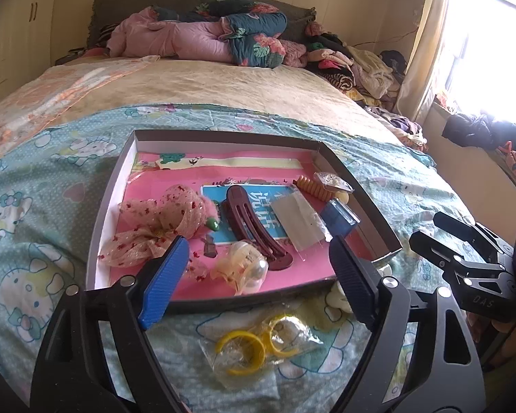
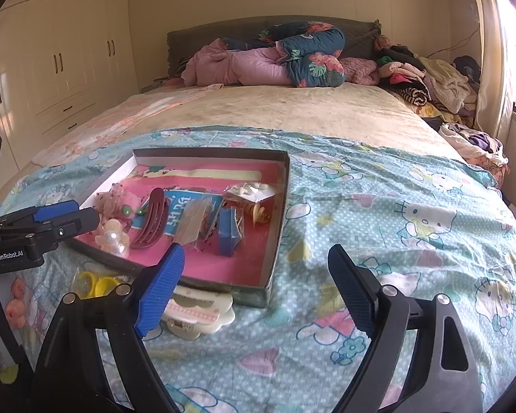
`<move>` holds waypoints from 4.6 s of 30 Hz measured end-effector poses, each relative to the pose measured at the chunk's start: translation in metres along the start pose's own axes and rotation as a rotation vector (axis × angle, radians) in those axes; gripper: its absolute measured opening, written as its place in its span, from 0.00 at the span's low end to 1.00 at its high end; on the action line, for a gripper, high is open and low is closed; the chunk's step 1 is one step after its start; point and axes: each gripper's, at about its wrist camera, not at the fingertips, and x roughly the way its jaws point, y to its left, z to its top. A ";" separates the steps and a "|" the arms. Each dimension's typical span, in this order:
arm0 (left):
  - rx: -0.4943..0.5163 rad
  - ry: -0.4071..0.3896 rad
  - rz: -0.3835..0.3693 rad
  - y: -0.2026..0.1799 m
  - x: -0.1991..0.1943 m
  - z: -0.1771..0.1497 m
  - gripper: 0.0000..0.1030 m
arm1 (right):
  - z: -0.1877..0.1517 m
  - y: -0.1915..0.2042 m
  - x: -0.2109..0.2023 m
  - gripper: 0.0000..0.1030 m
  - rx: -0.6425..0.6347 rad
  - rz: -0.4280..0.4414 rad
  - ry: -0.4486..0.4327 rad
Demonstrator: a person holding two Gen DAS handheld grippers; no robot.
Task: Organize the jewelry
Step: 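Withdraw both tools from the box toward the remaining accessories, then grasp the bagged yellow bangles with the left tool while the right tool grasps the white claw clip, then carry the yellow bangles with the left tool while the right tool carries the white clip into the box, then open the right tool releasing the white clip while the left tool releases the bangles in the box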
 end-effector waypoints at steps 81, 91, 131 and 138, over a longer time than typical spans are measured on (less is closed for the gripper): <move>0.000 -0.053 -0.058 0.020 -0.046 -0.016 0.11 | -0.020 0.044 -0.014 0.65 -0.087 0.109 0.031; -0.055 -0.050 0.024 0.054 -0.035 -0.002 0.11 | 0.005 0.060 0.012 0.65 -0.111 0.132 0.015; -0.079 0.007 0.062 0.075 0.023 0.011 0.31 | 0.032 0.072 0.087 0.77 -0.106 0.109 0.100; -0.065 -0.018 0.066 0.067 0.004 0.005 0.48 | 0.024 0.064 0.053 0.84 -0.096 0.087 0.036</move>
